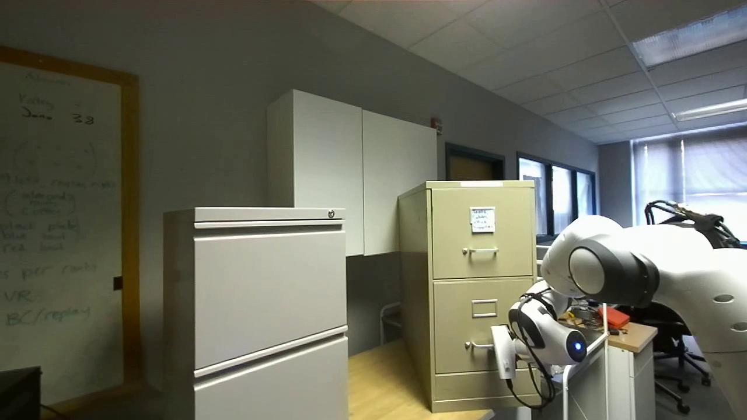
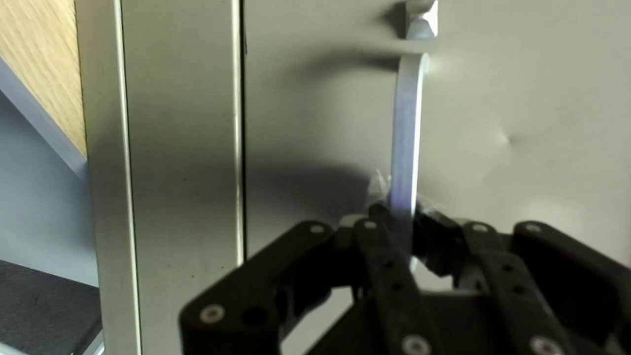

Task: Open the bottom drawer of the file cabinet to the right

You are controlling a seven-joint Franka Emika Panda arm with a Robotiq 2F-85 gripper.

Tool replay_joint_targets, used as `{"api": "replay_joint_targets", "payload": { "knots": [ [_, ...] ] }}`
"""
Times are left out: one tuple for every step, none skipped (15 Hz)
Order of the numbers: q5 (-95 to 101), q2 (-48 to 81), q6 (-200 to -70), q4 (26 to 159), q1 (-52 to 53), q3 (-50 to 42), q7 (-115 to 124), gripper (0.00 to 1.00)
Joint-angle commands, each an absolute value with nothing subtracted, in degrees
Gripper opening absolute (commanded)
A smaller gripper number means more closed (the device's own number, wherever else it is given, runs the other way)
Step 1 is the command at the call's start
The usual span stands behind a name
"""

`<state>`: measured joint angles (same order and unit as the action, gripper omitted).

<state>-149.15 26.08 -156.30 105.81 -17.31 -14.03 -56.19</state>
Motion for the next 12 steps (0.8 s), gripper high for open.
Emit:
{"api": "replay_joint_targets", "payload": {
  "knots": [
    [-149.13,19.48,-157.61,113.63,-13.95,-20.68,-50.58,0.05],
    [-149.13,19.38,-157.12,113.83,-14.19,-20.59,-50.57,0.05],
    [-149.13,19.26,-156.89,114.01,-14.34,-20.44,-50.50,0.05],
    [-149.13,19.02,-156.93,114.25,-14.51,-20.09,-50.43,0.05],
    [-149.13,18.77,-157.36,114.40,-14.61,-19.71,-50.44,0.05],
    [-149.13,18.55,-158.09,114.47,-14.63,-19.31,-50.52,0.05],
    [-149.13,18.30,-159.37,114.31,-14.46,-19.03,-50.83,0.04],
    [-139.45,17.94,-153.93,117.15,-18.91,-9.19,-50.81,0.04],
    [-139.28,17.57,-154.88,117.15,-18.56,-9.29,-50.85,0.04],
    [-139.31,17.47,-155.45,117.15,-18.36,-9.36,-50.84,0.04],
    [-139.53,17.58,-155.82,117.15,-18.20,-9.46,-51.02,0.04],
    [-139.71,17.74,-155.98,117.15,-18.04,-9.62,-51.48,0.04]
  ]
}}
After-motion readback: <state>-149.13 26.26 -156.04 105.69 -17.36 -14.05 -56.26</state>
